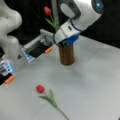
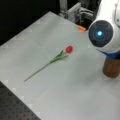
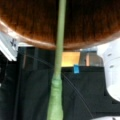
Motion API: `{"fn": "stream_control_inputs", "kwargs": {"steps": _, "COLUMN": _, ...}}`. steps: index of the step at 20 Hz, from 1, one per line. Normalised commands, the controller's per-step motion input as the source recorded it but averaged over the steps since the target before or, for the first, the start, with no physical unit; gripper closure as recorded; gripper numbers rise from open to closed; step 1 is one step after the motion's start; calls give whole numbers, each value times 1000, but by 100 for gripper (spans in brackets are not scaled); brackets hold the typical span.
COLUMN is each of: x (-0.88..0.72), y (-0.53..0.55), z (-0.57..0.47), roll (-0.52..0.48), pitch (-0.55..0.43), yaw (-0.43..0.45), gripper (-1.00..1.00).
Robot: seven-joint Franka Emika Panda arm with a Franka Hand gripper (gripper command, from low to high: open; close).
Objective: Flower insertion into a vase
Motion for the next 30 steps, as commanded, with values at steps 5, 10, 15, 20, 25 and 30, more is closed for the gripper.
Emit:
{"fn": "stream_control_inputs", "kwargs": {"steps": 5, "x": 44, "y": -112, "z": 43, "roll": -143, "pitch": -241, "yaw": 167, "gripper": -100}}
{"fn": "stream_control_inputs", "kwargs": {"steps": 10, "x": -40, "y": -95, "z": 44, "roll": -58, "pitch": -368, "yaw": 22, "gripper": -100}}
{"fn": "stream_control_inputs", "kwargs": {"steps": 15, "x": -166, "y": -130, "z": 18, "roll": -45, "pitch": -316, "yaw": -15, "gripper": -100}}
{"fn": "stream_control_inputs", "kwargs": {"steps": 20, "x": -197, "y": -132, "z": -24, "roll": -47, "pitch": -241, "yaw": -11, "gripper": -100}}
{"fn": "stream_control_inputs", "kwargs": {"steps": 25, "x": -198, "y": -128, "z": -31, "roll": -47, "pitch": -221, "yaw": -10, "gripper": -100}}
{"fn": "stream_control_inputs", "kwargs": {"steps": 30, "x": -201, "y": -127, "z": -28, "roll": -47, "pitch": -218, "yaw": -9, "gripper": -100}}
